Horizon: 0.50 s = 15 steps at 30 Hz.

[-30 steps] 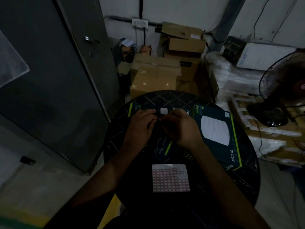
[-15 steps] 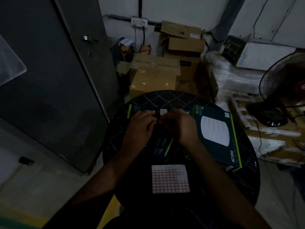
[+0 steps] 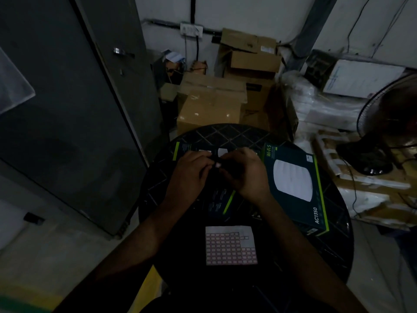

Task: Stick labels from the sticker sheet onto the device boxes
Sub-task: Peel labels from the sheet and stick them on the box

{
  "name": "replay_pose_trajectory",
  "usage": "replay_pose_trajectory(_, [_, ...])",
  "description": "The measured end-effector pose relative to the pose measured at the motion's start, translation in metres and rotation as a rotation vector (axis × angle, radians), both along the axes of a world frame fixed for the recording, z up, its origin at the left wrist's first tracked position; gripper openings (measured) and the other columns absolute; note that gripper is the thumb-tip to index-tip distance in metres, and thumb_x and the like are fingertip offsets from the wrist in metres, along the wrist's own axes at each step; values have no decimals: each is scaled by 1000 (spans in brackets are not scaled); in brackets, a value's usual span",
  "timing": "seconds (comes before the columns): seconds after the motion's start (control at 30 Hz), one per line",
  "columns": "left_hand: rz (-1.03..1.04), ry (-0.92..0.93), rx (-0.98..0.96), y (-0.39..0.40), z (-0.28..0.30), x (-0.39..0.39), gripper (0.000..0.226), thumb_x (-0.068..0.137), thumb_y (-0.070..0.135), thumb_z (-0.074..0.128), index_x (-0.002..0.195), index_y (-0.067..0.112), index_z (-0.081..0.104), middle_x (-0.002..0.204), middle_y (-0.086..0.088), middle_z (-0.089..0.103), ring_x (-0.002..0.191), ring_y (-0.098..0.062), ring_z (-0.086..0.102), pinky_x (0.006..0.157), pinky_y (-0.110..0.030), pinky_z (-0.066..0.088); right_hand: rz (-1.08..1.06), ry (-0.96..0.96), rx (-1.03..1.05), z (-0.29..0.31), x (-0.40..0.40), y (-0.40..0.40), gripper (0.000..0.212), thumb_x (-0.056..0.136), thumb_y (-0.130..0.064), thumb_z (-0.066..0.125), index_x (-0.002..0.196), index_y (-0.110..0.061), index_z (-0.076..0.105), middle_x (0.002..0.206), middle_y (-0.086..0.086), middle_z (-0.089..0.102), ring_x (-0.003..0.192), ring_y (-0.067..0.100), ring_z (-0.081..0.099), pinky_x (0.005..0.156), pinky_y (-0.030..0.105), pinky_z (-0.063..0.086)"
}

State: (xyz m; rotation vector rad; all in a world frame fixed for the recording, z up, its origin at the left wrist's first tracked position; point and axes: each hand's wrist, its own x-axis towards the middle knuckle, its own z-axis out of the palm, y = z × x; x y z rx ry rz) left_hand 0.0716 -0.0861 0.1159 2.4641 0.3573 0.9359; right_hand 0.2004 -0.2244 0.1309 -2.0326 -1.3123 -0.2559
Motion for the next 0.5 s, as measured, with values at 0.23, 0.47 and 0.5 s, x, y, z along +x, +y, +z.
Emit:
replay_pose_trajectory(0.23, [-10, -5, 16, -1, 0, -2, 12, 88, 4, 64, 94, 10, 73, 115, -3, 68, 107, -17, 56, 94, -25, 42, -27, -142, 115, -17, -5, 15, 7, 85, -24, 76, 88, -18, 79, 90, 1, 71, 82, 24, 63, 71, 42, 49])
replay_pose_trajectory(0.47, [-23, 29, 43, 1, -2, 2, 9, 88, 8, 65, 92, 14, 69, 113, -1, 66, 108, -21, 58, 92, -32, 42, -59, -53, 117, -12, -3, 6, 13, 76, -23, 85, 86, -16, 80, 87, 3, 71, 84, 21, 61, 72, 34, 48])
replay_pose_trajectory(0.5, [-13, 53, 70, 0, -2, 2, 7, 88, 12, 65, 92, 17, 69, 113, 2, 66, 109, -21, 57, 91, -35, 41, -70, -44, 116, -14, -4, 7, 13, 75, -22, 86, 84, -14, 80, 86, 4, 70, 83, 21, 62, 70, 34, 49])
